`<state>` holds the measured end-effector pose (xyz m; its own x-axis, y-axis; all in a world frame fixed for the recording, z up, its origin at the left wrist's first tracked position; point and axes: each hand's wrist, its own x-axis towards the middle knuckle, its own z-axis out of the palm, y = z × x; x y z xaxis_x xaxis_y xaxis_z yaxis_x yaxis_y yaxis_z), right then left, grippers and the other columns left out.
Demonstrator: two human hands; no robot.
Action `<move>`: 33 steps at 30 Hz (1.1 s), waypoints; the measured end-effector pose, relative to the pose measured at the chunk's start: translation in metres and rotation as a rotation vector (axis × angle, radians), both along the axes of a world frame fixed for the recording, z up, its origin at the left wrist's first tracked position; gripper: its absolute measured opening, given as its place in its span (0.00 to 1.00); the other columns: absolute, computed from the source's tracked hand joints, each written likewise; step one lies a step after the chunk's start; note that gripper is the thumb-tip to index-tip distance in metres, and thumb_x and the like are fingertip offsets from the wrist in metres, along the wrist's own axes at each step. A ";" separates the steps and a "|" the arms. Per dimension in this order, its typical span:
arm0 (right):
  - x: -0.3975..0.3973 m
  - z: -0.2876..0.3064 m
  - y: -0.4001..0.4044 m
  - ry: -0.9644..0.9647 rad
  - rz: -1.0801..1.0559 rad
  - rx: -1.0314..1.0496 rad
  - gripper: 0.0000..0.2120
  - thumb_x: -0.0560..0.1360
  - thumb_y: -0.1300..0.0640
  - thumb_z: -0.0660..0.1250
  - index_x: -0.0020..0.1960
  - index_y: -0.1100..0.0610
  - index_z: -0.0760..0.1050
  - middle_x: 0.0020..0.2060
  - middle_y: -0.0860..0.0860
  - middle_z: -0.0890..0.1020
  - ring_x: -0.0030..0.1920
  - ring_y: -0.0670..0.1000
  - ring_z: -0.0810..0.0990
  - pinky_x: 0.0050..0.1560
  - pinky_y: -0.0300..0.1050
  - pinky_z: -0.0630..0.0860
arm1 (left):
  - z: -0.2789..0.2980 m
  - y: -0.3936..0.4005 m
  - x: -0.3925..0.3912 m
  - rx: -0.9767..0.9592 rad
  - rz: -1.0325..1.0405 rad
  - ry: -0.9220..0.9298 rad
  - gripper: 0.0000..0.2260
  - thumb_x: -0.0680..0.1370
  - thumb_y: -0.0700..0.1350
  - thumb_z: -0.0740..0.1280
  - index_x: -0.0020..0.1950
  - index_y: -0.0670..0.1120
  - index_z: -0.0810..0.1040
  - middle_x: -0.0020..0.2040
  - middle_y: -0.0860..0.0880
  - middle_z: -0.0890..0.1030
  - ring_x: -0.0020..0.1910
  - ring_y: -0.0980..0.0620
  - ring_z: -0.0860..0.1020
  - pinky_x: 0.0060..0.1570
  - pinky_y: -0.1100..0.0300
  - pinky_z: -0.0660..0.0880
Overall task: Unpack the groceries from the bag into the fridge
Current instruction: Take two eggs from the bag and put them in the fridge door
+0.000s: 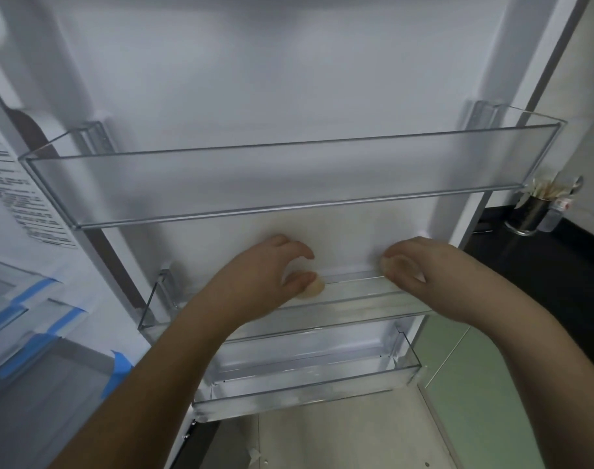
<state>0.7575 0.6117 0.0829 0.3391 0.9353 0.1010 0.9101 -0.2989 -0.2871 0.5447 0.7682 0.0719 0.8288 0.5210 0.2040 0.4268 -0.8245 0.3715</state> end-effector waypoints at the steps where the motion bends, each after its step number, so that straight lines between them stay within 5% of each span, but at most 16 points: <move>1: -0.005 0.000 -0.001 -0.003 -0.005 0.007 0.16 0.77 0.44 0.60 0.63 0.46 0.73 0.60 0.46 0.76 0.58 0.50 0.74 0.59 0.51 0.72 | 0.000 -0.002 -0.003 0.015 0.008 -0.011 0.16 0.77 0.56 0.65 0.64 0.54 0.76 0.59 0.53 0.76 0.56 0.53 0.75 0.56 0.57 0.71; 8: -0.043 -0.003 -0.010 -0.113 -0.045 0.119 0.20 0.79 0.45 0.57 0.69 0.50 0.69 0.65 0.45 0.75 0.63 0.50 0.73 0.57 0.43 0.66 | -0.003 -0.012 -0.023 0.237 0.038 0.008 0.26 0.77 0.65 0.53 0.69 0.53 0.72 0.65 0.52 0.75 0.64 0.51 0.72 0.63 0.54 0.68; 12: -0.059 -0.013 -0.015 -0.155 -0.041 0.165 0.24 0.79 0.45 0.57 0.72 0.53 0.66 0.67 0.50 0.74 0.66 0.53 0.72 0.63 0.48 0.67 | -0.007 -0.021 -0.034 0.290 0.040 0.032 0.31 0.76 0.66 0.45 0.73 0.53 0.68 0.71 0.51 0.72 0.69 0.50 0.68 0.68 0.54 0.62; 22: -0.097 -0.038 -0.046 -0.297 -0.162 0.145 0.27 0.78 0.42 0.48 0.69 0.54 0.71 0.66 0.52 0.75 0.65 0.55 0.73 0.65 0.52 0.67 | -0.028 -0.047 -0.053 0.365 -0.009 0.041 0.27 0.80 0.63 0.48 0.74 0.51 0.65 0.75 0.48 0.67 0.74 0.47 0.64 0.71 0.53 0.53; 33: -0.115 -0.049 -0.120 -0.363 -0.337 0.042 0.28 0.79 0.40 0.45 0.73 0.52 0.65 0.71 0.51 0.70 0.70 0.53 0.67 0.71 0.51 0.61 | -0.031 -0.111 -0.035 0.443 -0.194 0.008 0.25 0.80 0.60 0.52 0.71 0.49 0.71 0.72 0.47 0.72 0.72 0.45 0.68 0.68 0.48 0.65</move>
<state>0.6427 0.4919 0.0343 0.5583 0.7722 0.3034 0.8081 -0.5889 0.0120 0.5100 0.6572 0.0406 0.9046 0.2207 0.3646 0.2507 -0.9674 -0.0365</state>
